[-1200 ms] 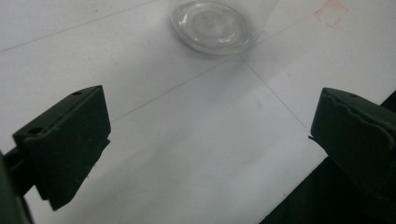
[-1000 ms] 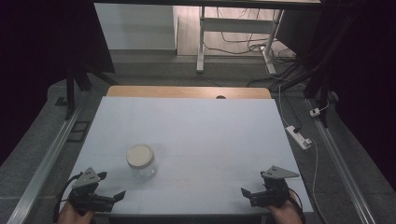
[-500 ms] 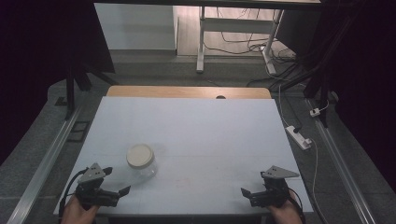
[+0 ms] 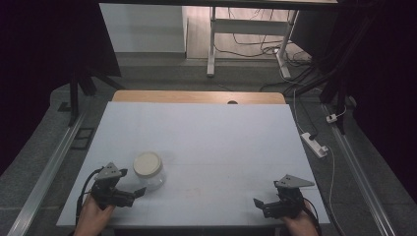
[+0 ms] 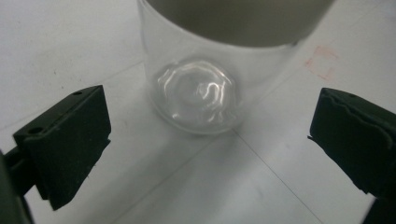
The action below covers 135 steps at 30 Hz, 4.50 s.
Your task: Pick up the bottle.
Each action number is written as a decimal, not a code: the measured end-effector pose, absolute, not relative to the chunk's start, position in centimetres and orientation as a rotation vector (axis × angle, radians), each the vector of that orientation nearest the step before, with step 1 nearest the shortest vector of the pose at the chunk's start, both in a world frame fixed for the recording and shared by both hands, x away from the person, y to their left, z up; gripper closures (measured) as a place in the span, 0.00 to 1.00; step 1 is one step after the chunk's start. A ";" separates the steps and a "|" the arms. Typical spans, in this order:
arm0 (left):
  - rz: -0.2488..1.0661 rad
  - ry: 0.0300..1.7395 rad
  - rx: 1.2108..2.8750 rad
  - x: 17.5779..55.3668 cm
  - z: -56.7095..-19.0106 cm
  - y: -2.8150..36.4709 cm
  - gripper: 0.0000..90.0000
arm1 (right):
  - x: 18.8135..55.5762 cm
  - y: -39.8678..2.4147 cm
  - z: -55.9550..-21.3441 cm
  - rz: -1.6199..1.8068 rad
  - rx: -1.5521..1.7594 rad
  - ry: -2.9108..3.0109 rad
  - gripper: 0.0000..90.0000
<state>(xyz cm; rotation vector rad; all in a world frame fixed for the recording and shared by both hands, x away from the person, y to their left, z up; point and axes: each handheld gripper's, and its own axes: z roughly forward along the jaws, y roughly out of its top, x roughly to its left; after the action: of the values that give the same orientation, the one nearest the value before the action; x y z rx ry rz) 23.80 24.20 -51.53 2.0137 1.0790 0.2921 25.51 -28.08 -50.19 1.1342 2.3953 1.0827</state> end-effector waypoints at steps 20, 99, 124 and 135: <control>0.330 0.974 2.079 27.3 -52.3 21.8 0.00 | 25.6 -27.9 -50.3 1.066 1.127 2.414 0.00; 0.335 0.777 2.127 29.4 -47.5 17.1 0.08 | 25.6 -27.9 -50.3 1.072 1.113 2.428 0.00; 0.262 0.673 2.161 32.1 -46.5 12.2 0.08 | 25.5 -28.1 -50.3 1.083 1.117 2.420 0.00; 0.237 0.637 2.166 32.6 -46.3 10.4 0.08 | 25.5 -28.1 -50.2 1.087 1.110 2.419 0.00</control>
<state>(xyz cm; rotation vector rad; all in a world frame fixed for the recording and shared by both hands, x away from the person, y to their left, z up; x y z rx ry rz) 32.63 10.38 -46.34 2.1655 0.6370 0.2374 25.54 -28.09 -50.25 1.1095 2.4185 1.0868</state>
